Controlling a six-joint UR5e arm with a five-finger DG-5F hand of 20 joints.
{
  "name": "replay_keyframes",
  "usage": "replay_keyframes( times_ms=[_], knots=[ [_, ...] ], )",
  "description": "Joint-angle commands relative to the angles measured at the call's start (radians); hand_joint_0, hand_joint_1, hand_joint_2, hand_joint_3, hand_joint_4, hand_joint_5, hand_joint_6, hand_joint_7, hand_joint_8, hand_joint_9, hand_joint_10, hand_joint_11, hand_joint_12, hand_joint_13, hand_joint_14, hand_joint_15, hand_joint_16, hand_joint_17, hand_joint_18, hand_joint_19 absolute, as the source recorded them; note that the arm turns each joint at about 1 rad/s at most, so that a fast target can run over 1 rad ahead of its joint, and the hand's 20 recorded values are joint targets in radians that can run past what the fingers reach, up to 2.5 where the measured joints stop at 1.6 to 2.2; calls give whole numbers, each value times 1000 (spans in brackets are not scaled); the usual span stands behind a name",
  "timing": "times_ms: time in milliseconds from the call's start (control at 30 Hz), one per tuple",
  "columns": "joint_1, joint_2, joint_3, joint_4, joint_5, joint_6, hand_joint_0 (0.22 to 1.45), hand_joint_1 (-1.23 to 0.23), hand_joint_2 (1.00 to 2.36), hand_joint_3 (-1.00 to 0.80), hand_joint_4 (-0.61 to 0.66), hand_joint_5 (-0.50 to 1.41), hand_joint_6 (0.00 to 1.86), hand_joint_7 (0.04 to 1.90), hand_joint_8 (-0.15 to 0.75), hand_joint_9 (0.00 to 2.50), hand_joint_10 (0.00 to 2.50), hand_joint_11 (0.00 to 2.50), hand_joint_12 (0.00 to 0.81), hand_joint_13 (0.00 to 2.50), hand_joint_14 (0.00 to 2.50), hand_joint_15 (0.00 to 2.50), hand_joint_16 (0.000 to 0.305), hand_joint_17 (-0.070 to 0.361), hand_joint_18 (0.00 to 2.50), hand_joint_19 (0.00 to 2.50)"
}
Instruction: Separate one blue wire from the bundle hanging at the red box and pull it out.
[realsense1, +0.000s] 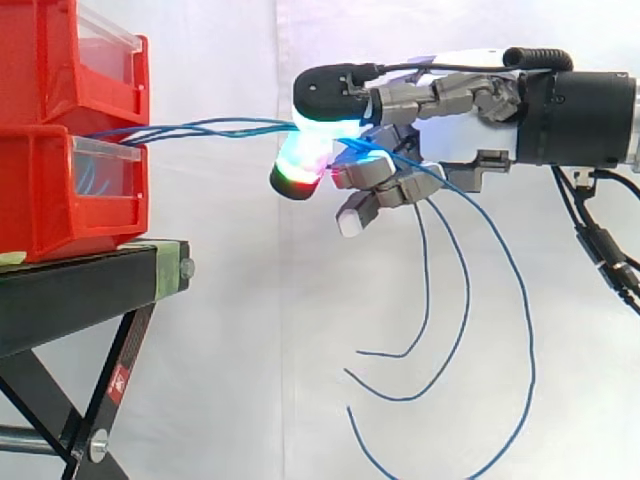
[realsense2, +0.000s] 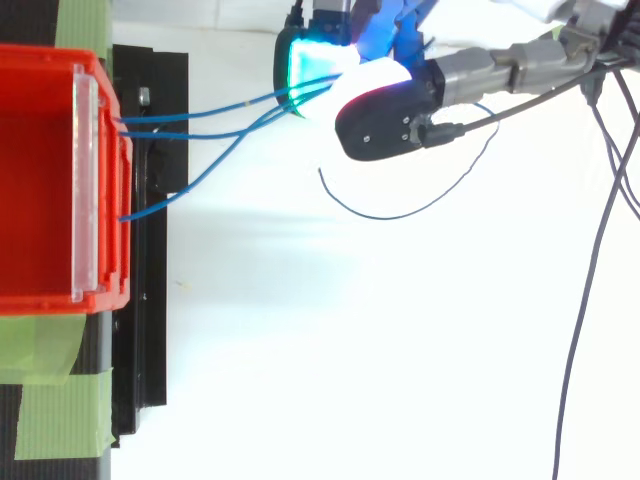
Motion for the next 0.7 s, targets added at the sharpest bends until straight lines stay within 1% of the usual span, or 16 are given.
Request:
replay_keyframes(
  times_ms=[0,100,167,233,400,433,467,633,667],
  knots=[
    [0,0,0,-1,1,2,649,-759,1030,-74,191,-214,855,1053,302,965,530,1673,332,1228,739,1551,49,110,697,768],
    [0,0,0,-1,0,1,657,-790,1031,10,210,-218,856,1085,299,950,516,1700,327,1200,755,1557,49,111,673,779],
    [0,0,0,-1,0,1,660,-797,1029,24,220,-219,855,1092,298,941,504,1711,328,1178,761,1550,49,110,663,784],
    [0,0,0,-1,0,1,663,-814,1027,-11,221,-225,856,1091,289,920,504,1717,330,1162,776,1548,50,112,655,793],
    [0,0,0,2,0,1,655,-888,1016,-297,230,-238,850,1082,292,877,492,1723,330,1128,751,1560,50,113,630,792],
    [0,0,-1,2,0,1,659,-889,1015,-321,231,-238,850,1073,292,876,493,1723,330,1129,751,1554,50,113,630,791],
    [0,0,-1,2,0,1,670,-884,1010,-381,233,-238,849,1079,291,874,491,1722,334,1129,752,1552,50,113,630,792],
    [0,0,-1,-1,1,2,667,-857,1001,-482,232,-236,851,1048,295,877,513,1681,333,1136,751,1544,50,112,633,791],
    [0,0,-1,-3,1,2,644,-805,1000,-496,234,-233,851,1046,303,889,522,1678,333,1146,762,1523,49,111,637,793]
  ],
)
